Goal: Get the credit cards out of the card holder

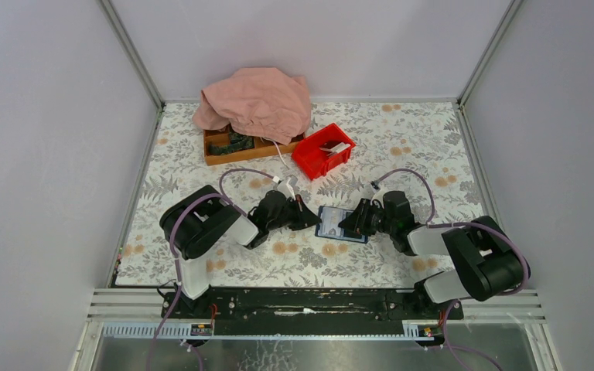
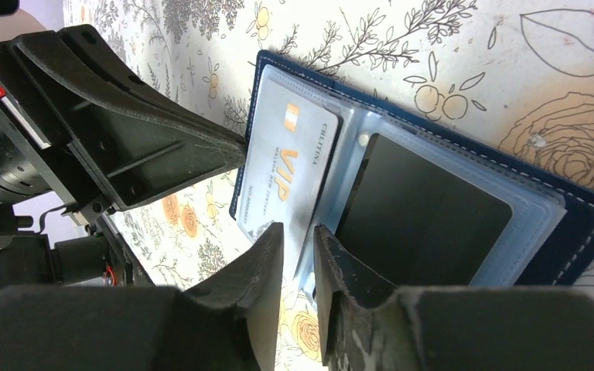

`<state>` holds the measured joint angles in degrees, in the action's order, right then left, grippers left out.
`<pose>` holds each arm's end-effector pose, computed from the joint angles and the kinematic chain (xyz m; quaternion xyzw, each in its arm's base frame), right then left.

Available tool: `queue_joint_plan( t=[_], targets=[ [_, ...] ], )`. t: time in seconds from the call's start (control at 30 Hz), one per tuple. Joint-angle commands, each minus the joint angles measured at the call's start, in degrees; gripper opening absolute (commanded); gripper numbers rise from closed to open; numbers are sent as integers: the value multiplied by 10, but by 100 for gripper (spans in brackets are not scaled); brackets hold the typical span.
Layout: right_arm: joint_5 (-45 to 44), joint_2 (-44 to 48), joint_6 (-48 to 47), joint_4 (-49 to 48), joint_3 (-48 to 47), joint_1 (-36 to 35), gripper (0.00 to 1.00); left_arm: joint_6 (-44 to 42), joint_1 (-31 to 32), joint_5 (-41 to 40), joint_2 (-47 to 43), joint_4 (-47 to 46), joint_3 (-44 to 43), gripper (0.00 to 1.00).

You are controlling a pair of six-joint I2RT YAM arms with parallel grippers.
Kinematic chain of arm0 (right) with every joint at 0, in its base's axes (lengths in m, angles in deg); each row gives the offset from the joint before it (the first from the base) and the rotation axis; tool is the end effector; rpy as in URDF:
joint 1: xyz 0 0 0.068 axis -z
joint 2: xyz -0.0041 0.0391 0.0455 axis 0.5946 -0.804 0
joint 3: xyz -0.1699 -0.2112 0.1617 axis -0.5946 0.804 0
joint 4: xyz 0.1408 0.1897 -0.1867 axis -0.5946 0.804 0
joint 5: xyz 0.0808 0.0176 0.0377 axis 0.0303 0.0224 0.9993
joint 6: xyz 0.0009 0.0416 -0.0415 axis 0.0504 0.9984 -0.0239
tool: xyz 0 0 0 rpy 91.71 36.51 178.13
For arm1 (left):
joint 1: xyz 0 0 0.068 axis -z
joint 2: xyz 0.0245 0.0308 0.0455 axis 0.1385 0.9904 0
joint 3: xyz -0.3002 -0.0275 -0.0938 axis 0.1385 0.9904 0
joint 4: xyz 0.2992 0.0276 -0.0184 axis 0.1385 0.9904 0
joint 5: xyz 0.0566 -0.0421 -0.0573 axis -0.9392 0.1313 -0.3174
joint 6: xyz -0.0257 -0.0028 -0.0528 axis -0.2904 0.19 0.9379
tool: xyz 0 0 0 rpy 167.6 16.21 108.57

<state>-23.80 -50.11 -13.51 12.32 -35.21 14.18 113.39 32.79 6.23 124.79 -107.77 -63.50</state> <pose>0.2183 0.1103 0.1249 0.0010 0.8479 0.4205 0.3229 0.2498 -0.2296 0.0940 -0.0214 0.8390 -0.4630 0.2849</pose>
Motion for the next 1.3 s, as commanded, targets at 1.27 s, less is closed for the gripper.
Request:
queue_joint_plan(
  t=[1.27],
  targets=[
    [86, -97, 81, -216, -28, 4, 43, -15, 13, 3, 21, 42, -32, 0]
  ],
)
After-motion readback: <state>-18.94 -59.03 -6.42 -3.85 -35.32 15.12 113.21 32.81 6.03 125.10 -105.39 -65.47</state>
